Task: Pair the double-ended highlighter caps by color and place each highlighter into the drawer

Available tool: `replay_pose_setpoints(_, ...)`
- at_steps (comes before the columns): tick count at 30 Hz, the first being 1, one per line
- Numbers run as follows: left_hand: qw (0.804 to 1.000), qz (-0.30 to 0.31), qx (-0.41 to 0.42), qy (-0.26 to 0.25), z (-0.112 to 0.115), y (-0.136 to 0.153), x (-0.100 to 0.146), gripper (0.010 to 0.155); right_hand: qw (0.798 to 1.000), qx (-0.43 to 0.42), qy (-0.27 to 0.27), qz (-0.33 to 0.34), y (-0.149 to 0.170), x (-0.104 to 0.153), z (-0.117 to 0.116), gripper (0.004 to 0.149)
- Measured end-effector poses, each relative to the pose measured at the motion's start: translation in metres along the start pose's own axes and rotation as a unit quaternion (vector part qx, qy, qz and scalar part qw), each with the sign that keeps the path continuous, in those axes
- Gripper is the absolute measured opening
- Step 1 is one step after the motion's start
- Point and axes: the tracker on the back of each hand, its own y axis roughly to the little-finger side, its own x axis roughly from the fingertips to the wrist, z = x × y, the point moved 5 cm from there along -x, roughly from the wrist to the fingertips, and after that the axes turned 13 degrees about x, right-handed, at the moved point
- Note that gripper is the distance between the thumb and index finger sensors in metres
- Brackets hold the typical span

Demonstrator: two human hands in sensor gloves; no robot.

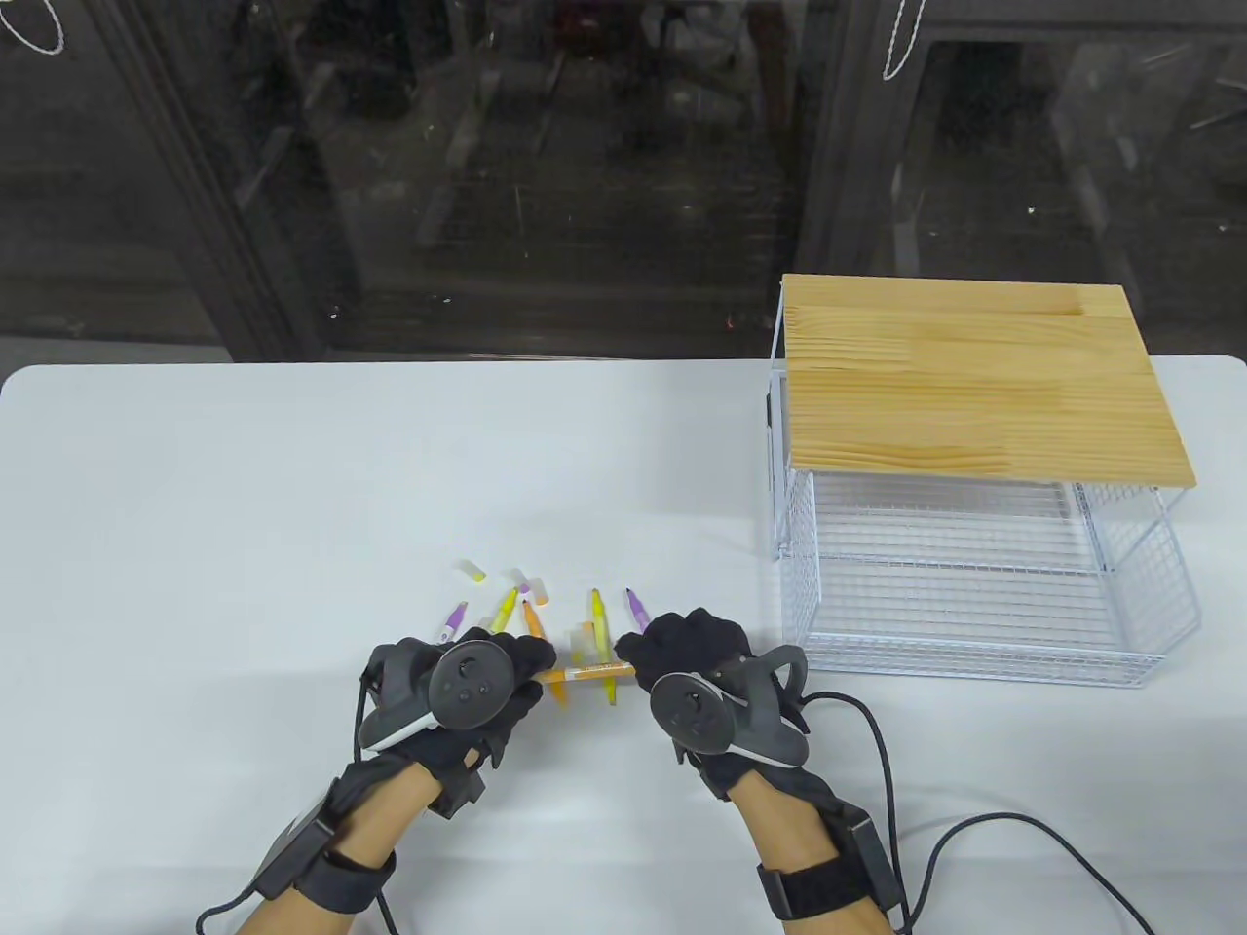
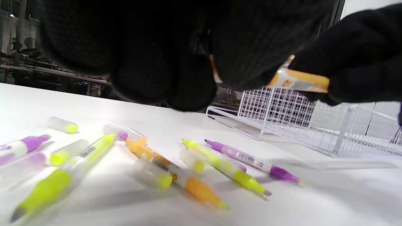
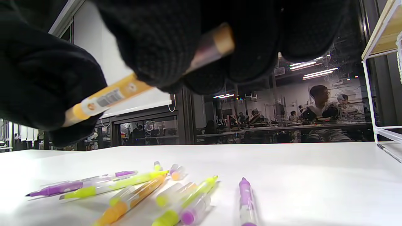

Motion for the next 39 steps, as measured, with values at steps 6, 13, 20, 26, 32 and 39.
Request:
replay_pose_setpoints(6, 0.999, -0.023, 0.024, -0.031, -0.012, 0.01, 0.001, 0.047, 1.0, 0.02, -0.006, -0.018, 0.004, -0.001, 0.0, 0.043)
replay_pose_setpoints(13, 0.999, -0.02, 0.015, -0.03, -0.011, 0.008, 0.001, 0.047, 0.999, 0.012, -0.028, -0.013, 0.002, -0.001, -0.008, 0.045)
replay_pose_setpoints(20, 1.0, -0.011, 0.011, -0.021, -0.005, 0.0, 0.0, 0.047, 0.999, 0.029, -0.041, 0.004, -0.016, -0.003, -0.015, 0.046)
replay_pose_setpoints(26, 1.0, -0.004, 0.014, -0.012, -0.001, -0.004, -0.001, 0.047, 0.999, 0.043, -0.031, 0.011, -0.028, -0.004, -0.015, 0.045)
replay_pose_setpoints(32, 1.0, -0.009, 0.018, -0.006, -0.001, -0.003, -0.001, 0.047, 0.998, 0.042, -0.04, 0.013, -0.031, -0.005, -0.017, 0.043)
replay_pose_setpoints(39, 0.999, -0.025, 0.032, -0.023, -0.008, 0.005, 0.001, 0.055, 0.998, 0.04, -0.045, 0.01, -0.026, -0.005, -0.012, 0.043)
